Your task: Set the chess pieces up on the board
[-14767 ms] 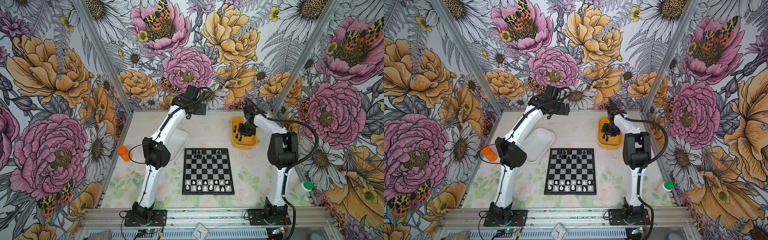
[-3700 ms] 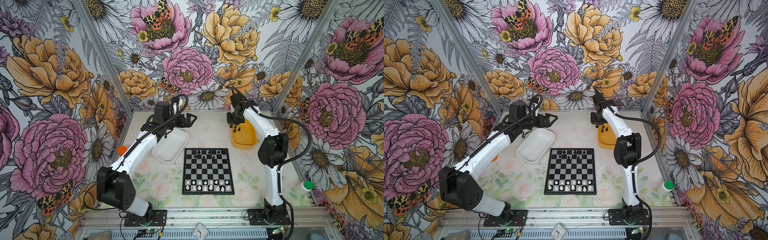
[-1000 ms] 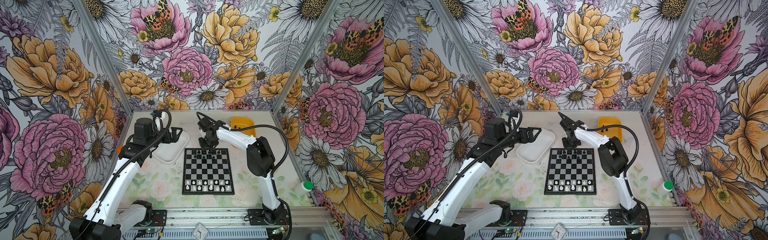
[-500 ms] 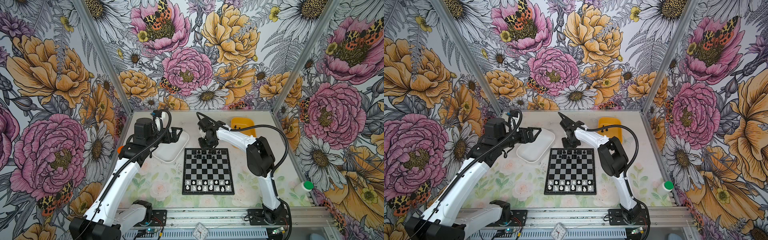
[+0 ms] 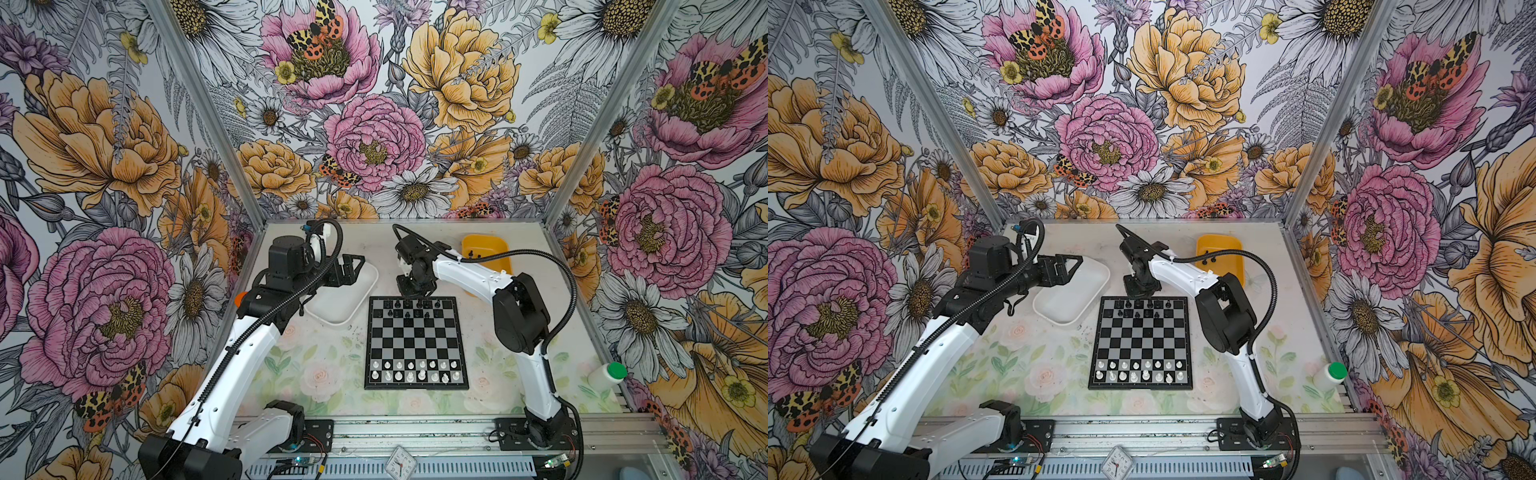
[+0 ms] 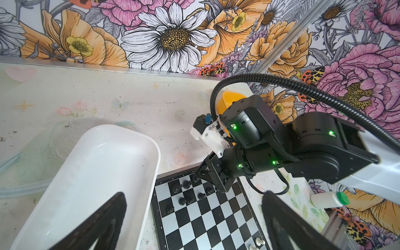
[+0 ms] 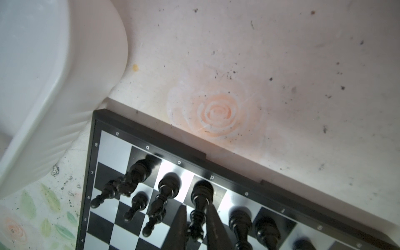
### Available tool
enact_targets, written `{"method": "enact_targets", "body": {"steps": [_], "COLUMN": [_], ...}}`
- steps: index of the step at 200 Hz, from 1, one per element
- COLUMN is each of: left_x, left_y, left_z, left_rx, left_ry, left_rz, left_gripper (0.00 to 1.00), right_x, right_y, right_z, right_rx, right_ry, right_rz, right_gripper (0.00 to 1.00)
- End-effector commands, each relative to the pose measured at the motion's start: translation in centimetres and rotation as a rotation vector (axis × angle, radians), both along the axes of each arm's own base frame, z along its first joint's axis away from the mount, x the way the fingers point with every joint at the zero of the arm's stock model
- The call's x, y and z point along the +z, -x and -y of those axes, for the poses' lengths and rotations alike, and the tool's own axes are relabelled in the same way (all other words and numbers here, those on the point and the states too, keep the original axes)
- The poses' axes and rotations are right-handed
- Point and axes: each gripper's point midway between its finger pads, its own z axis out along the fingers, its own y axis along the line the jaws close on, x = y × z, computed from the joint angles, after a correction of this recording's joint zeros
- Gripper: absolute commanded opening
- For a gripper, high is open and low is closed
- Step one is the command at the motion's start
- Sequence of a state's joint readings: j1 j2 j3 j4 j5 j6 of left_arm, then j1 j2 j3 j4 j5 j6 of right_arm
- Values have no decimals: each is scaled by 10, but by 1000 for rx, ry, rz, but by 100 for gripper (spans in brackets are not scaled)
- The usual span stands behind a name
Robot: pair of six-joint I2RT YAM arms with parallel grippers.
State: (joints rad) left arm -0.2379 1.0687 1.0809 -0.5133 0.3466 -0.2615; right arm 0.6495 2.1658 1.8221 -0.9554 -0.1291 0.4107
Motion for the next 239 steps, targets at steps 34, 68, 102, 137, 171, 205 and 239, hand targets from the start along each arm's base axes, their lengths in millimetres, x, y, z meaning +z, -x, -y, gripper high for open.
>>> {"method": "enact_targets", "body": {"steps": [34, 68, 102, 137, 171, 205, 239], "left_x": [16, 20, 27, 41, 55, 56, 49], "left_y": [1, 0, -3, -14, -40, -76, -113], "left_z": [-4, -5, -6, -5, 13, 67, 140], "left_rx": [18, 22, 27, 33, 3, -80, -190], "left_ry": [-4, -8, -15, -24, -18, -11, 25], "left_rz": [40, 51, 78, 117, 140, 148, 114], "left_gripper": [99, 99, 99, 99, 99, 99, 99], "right_x": [11, 33, 67, 125, 165, 166, 137], "right_y": [-3, -13, -31, -66, -116, -150, -170], "right_z": [-6, -11, -12, 9, 79, 160, 222], "right_rx": [5, 13, -2, -52, -219, -386, -505], "right_ry": [-22, -49, -100, -147, -111, -52, 12], "right_rz": [33, 85, 158, 298, 394, 413, 371], "right_gripper": [24, 31, 40, 48, 47, 42, 38]}}
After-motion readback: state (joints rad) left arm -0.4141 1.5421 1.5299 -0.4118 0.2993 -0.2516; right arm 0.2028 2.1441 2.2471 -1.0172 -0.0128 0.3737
